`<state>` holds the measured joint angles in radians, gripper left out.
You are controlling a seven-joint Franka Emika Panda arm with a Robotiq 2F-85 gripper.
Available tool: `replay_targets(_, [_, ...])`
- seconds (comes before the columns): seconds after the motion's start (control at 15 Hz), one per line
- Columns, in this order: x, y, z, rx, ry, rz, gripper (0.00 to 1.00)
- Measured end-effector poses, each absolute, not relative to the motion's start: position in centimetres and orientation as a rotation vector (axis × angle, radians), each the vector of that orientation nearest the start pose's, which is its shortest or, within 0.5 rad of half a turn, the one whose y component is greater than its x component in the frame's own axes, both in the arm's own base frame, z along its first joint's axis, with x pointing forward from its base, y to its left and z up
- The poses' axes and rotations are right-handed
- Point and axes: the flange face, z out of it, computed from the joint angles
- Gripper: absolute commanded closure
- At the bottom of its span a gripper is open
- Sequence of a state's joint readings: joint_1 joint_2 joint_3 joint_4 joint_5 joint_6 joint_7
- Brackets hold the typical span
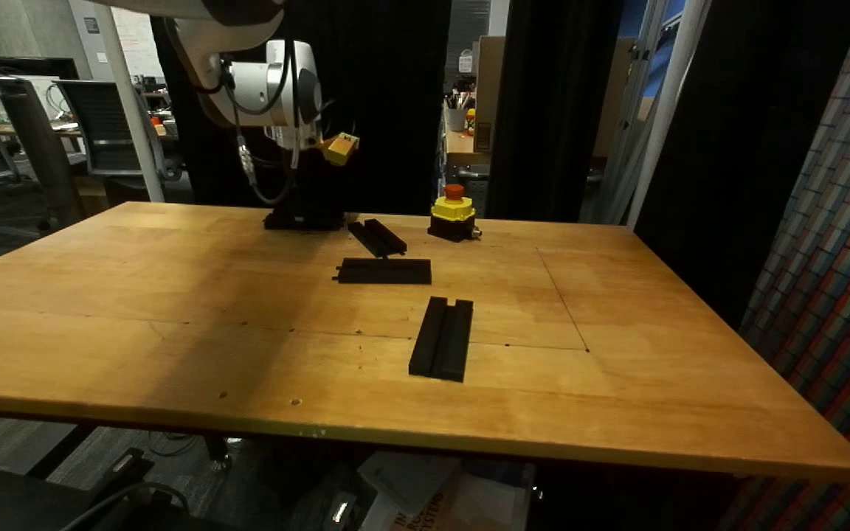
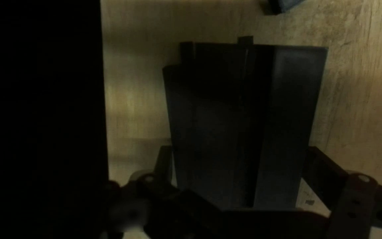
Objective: Arrange the black objects together
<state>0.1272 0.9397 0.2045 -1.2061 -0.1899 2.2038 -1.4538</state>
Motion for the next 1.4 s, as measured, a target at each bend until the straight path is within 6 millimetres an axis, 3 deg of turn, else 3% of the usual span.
replay_targets(0.27, [74.3,20.0,21.2,1.936,2.437,0.088,0.02])
replay_targets(0.33, [74.4,20.1,21.2,1.939,2.436,0.084,0.26])
replay_targets(0.47, [74.6,20.0,21.2,1.946,2.438,0.073,0.31])
replay_targets(0.67, [74.7,19.9,21.7,1.959,2.437,0.054,0.55])
replay_targets(1.13, [75.3,18.1,22.2,2.058,2.333,0.023,0.55])
replay_targets(1.4, [75.7,15.1,24.6,2.247,2.145,-0.017,0.55])
